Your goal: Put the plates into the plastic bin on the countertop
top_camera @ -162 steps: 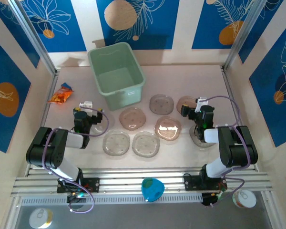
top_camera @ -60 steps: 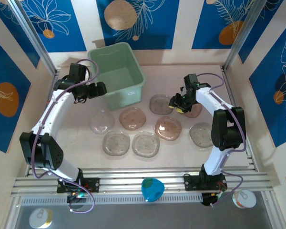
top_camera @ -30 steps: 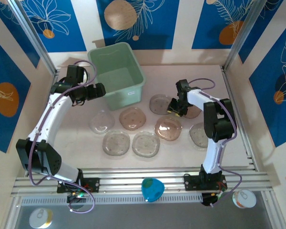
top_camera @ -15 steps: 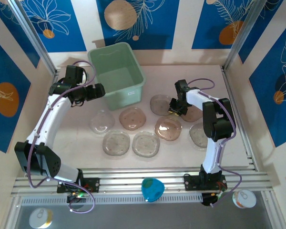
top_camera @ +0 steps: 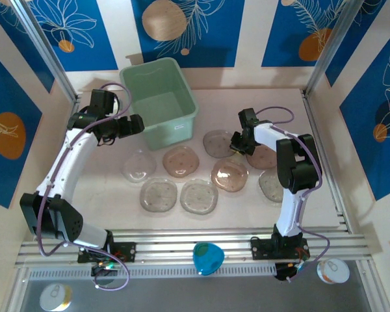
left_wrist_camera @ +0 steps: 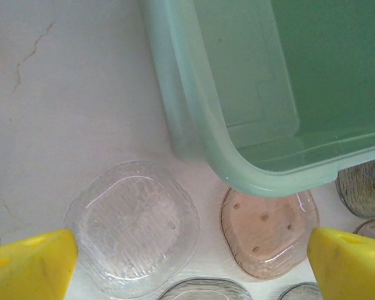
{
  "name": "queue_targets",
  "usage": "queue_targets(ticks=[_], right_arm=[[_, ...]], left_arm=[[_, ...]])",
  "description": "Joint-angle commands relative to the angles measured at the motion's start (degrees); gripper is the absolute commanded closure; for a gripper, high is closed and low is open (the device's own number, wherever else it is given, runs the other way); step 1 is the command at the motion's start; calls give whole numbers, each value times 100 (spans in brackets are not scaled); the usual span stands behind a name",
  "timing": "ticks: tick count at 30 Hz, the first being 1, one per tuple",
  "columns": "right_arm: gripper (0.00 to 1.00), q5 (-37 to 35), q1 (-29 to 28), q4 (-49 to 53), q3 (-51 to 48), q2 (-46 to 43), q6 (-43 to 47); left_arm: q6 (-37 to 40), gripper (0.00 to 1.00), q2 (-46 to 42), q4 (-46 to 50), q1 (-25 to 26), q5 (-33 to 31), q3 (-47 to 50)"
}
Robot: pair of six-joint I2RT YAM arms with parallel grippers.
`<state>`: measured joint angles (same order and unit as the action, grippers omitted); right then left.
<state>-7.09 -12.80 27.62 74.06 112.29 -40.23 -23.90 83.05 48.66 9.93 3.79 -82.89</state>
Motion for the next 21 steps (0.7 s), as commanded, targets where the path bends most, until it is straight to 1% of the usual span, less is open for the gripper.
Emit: queue_targets(ticks=[1, 14, 21], right_arm=[[84, -32, -36, -22, -198, -98, -169], [90, -11, 11, -162, -410, -498, -257], [93, -72, 39, -178, -575, -1113, -275]], left_arm=[[85, 5, -10, 170, 55, -80, -219], [112, 5, -80, 187, 99, -116, -113], [204, 5, 56, 324, 103, -260, -272]])
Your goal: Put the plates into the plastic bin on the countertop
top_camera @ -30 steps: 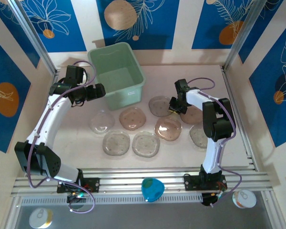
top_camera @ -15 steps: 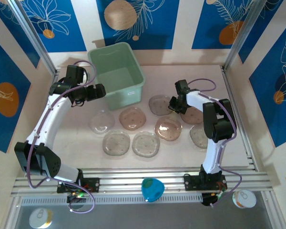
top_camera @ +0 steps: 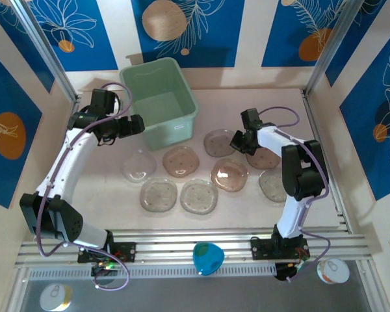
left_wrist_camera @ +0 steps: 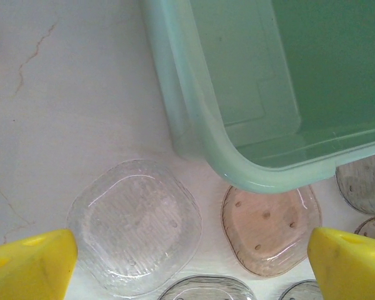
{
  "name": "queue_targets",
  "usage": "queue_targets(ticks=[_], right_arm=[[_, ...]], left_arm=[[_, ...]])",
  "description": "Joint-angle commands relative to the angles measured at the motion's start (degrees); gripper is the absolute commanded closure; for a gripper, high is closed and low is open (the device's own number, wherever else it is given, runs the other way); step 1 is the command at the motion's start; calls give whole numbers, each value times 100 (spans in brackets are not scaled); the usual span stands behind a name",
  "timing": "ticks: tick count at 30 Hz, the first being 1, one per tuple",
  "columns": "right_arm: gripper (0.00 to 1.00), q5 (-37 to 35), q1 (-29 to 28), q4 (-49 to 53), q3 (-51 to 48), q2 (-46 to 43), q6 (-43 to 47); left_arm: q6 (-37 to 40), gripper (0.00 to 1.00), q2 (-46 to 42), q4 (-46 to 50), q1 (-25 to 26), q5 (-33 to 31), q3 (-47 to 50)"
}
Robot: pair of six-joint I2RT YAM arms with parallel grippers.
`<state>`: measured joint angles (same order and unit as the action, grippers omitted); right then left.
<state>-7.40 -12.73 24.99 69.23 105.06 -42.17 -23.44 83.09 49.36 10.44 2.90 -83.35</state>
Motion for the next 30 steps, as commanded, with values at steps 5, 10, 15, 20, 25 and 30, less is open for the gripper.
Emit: queue_targets(ticks=[5, 10, 15, 20, 25, 30], right_arm=[[94, -7, 146, 153, -188, -940, -22], [96, 44, 342, 256, -380, -1602, -12], [96, 181, 594, 461, -541, -2233, 102], [96, 386, 829, 706, -749, -2822, 144], [96, 479, 1027, 842, -975, -3253, 147], [96, 526, 1095, 894, -1067, -3371, 157]], left_arm=[[260, 5, 303, 411, 55, -280, -550], [415, 4, 579, 570, 33, -497, -893], [492, 2, 949, 735, -36, -544, -1268], [488, 2, 1399, 851, -162, -466, -1570], [507, 3, 1840, 873, -200, -425, -1929], [542, 17, 2212, 904, -196, 4, -2110]])
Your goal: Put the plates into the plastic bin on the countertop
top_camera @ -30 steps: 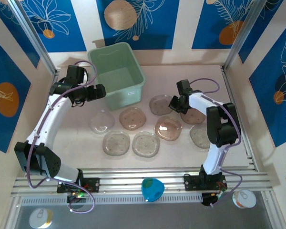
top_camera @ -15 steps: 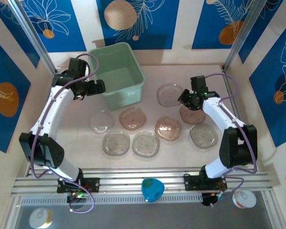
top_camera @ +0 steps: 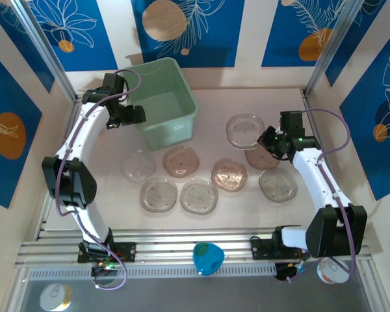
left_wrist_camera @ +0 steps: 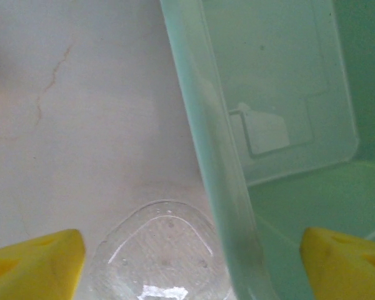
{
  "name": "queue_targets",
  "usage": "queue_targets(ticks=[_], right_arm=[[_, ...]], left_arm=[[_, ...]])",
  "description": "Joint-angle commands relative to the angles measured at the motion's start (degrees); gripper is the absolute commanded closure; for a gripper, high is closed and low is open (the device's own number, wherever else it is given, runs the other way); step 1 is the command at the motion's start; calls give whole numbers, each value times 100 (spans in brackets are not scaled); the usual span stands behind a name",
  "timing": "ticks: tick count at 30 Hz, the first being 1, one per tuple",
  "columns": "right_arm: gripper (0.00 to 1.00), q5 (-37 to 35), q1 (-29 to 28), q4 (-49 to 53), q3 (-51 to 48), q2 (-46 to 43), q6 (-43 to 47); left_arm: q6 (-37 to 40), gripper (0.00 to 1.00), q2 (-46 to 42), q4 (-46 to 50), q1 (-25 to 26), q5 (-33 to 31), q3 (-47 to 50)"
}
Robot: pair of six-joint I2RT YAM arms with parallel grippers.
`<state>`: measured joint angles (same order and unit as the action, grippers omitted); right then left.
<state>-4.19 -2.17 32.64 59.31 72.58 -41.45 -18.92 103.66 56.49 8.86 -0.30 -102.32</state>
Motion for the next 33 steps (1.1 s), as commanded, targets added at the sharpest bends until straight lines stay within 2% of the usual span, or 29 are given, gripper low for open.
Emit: queue_targets(ticks=[1, 14, 22, 26, 33], right_arm=[[96, 237, 48, 137, -77, -121, 76], [96, 415, 60, 36, -47, 3, 32], [96, 444, 68, 60, -60, -32, 67], [96, 487, 77, 32, -86, -42, 24], [96, 562, 136, -3, -138, -67, 7]], left_arm=[[90, 18, 184, 194, -21, 423, -195], [195, 29, 291, 105, 193, 530, 222], [88, 48, 267, 61, 409, 660, 213], [-151, 53, 280, -44, 550, 721, 179], [-1046, 63, 178, -626, 822, 846, 305]])
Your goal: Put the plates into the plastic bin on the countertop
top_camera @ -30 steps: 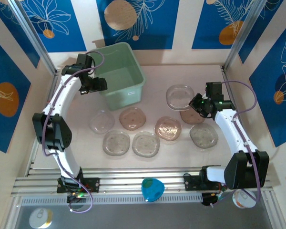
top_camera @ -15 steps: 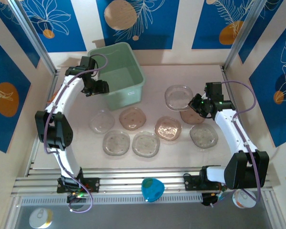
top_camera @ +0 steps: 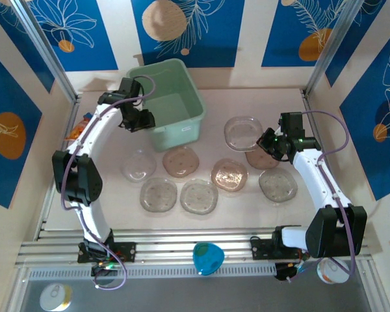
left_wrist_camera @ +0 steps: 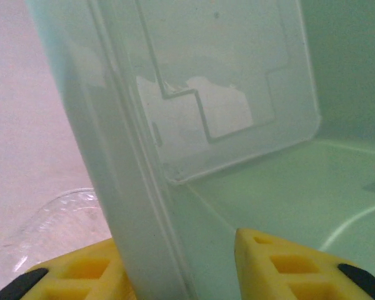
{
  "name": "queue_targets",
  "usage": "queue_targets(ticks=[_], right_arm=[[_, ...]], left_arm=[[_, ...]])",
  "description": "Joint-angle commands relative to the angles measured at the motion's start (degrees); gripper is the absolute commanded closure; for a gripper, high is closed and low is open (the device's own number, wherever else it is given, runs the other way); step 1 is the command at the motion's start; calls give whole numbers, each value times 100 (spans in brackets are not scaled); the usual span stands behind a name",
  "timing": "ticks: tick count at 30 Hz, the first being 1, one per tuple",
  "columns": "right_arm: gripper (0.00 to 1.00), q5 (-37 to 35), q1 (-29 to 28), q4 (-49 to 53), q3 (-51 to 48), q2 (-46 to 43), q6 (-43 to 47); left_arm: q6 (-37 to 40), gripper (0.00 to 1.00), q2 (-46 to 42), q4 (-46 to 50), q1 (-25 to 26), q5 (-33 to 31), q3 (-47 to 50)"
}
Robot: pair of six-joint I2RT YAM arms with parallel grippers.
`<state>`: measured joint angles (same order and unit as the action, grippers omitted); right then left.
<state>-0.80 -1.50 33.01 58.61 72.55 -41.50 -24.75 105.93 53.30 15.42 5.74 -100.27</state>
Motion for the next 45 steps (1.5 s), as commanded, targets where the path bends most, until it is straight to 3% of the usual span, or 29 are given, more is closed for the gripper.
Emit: queue_targets(ticks=[1, 8, 15, 23, 28, 35, 45], right_arm=[[96, 244, 94, -49, -82, -79, 10], [96, 511, 349, -93, -148, -172, -43], [96, 740, 575, -23, -2, -204, 1], [96, 879, 764, 196, 414, -269, 107], [96, 953, 818, 342, 713, -278, 129], [96, 979, 766, 500, 1098, -246, 96], [96, 960, 452, 725, 1378, -138, 27]], left_arm=[[-645, 64, -75, -418, 232, 234, 164], [-1788, 63, -205, -1207, 642, -38, 521], [-2732, 55, -173, -1779, 1258, -459, 588], [-3158, 43, 23, -2049, 1771, -679, 431], [-2771, 34, 151, -1818, 1859, -885, 85], [-1621, 3, 74, -839, 1694, -1753, -769], [-877, 4, 871, 84, 628, -1518, -1967]])
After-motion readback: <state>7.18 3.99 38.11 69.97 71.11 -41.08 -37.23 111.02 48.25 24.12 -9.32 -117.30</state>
